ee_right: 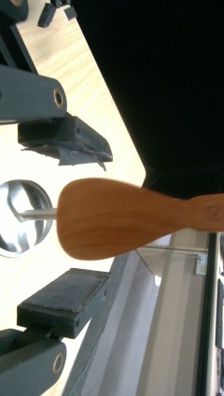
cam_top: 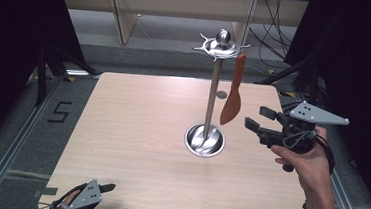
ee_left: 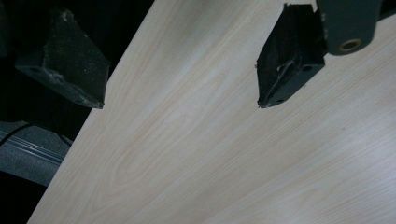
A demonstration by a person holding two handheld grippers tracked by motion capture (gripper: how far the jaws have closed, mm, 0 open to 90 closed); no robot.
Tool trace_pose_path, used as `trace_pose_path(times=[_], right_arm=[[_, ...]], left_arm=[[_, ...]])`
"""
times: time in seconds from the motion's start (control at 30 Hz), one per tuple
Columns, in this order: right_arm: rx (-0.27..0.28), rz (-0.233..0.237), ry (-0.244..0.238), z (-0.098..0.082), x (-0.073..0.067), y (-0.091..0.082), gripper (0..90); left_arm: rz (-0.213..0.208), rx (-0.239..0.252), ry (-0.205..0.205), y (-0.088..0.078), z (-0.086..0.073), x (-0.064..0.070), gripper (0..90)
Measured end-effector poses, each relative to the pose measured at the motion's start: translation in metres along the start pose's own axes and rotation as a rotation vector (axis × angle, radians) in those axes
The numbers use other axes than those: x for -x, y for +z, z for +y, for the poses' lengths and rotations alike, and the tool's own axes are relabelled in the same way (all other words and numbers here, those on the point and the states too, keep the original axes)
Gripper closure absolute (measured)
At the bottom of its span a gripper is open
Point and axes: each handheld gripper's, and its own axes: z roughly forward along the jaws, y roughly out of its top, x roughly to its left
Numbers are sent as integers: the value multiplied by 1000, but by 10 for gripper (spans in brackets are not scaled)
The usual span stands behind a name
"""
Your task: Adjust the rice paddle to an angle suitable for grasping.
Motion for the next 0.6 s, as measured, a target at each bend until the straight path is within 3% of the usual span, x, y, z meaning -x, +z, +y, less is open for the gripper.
trace_pose_path(times=[0.1, 0.13, 0.17, 0.27, 0.37, 0.4, 0.6], right_arm=[[15, 4, 0, -8, 2, -3, 367], [20, 3, -17, -18, 6, -4, 370], [-7, 13, 15, -20, 5, -4, 369], [-37, -2, 36, -30, 8, -5, 368], [-41, -11, 30, -36, 11, -4, 367], [-56, -9, 25, -42, 15, -4, 367], [-105, -14, 44, -60, 20, -4, 367]], left_arm=[[0, 0, 0, 0, 0, 0, 163], [-5, -1, 34, 0, 1, -2, 163], [-5, -2, 32, 0, 1, -2, 163], [-2, 9, 24, 0, 1, -2, 163], [13, -6, 14, 0, 1, -3, 163], [-7, 9, -9, 0, 2, -1, 163], [-5, 15, 29, 1, 3, -3, 163]])
